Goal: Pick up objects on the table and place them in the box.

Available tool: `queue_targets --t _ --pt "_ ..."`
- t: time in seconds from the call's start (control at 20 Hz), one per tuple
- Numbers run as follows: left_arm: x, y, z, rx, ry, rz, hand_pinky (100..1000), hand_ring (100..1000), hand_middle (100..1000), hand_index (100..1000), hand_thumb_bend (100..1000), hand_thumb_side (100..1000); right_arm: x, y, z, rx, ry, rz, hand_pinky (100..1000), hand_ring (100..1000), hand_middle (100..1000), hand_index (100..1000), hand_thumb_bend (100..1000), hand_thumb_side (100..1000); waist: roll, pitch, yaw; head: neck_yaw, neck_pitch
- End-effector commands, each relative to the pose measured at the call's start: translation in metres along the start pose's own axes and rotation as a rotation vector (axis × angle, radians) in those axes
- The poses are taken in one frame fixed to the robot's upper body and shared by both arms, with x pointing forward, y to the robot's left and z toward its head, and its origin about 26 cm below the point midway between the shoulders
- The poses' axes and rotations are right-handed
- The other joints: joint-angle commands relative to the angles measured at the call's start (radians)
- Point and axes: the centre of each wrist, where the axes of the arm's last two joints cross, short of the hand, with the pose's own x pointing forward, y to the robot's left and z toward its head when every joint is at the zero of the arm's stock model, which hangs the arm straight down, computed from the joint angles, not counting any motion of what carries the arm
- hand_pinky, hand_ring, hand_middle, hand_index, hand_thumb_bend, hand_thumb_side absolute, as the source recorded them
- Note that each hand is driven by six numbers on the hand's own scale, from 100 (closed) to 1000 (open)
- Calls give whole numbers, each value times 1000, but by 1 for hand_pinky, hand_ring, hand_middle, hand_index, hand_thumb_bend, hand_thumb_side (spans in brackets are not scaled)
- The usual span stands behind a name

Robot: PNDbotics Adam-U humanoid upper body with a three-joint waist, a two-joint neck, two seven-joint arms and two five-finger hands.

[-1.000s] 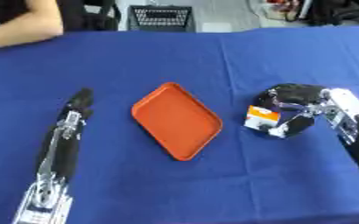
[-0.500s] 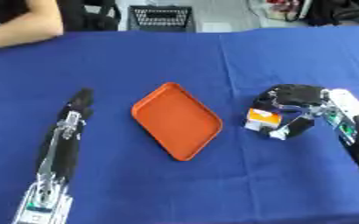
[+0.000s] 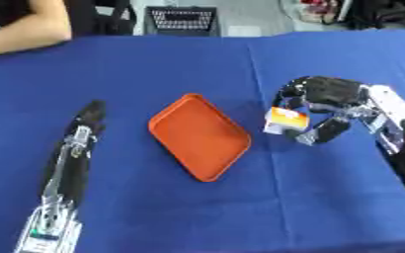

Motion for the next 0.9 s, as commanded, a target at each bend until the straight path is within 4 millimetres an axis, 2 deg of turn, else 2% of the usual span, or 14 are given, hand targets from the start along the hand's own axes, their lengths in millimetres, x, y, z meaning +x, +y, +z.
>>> queue_targets --t 0.05,0.35,0.8,0.85,0.9 --pt "4 1 -2 -10 -19 -8 1000 1000 1000 976 236 1000 1 -28 -12 13 -97 50 746 754 694 462 100 484 1 -16 3 -4 -10" --pt "5 -1 -3 -17 -22 -2 1000 1000 1000 976 237 1000 0 -37 -40 14 -139 17 742 749 692 469 100 493 3 -15 12 -12 -15" --pt "7 -11 -6 -49 -37 29 1000 1000 1000 977 241 1000 -2 -29 -94 46 -147 -74 727 733 681 481 100 503 14 -4 57 -66 -33" --pt "7 -12 -7 -53 -38 33 1000 1000 1000 977 241 1000 -2 -26 -99 44 -144 -85 723 730 680 489 100 505 15 -3 62 -71 -35" --pt "8 -14 -8 -60 -41 37 1000 1000 1000 977 242 1000 -1 -23 -105 40 -141 -99 722 730 688 545 100 532 16 -2 70 -78 -36"
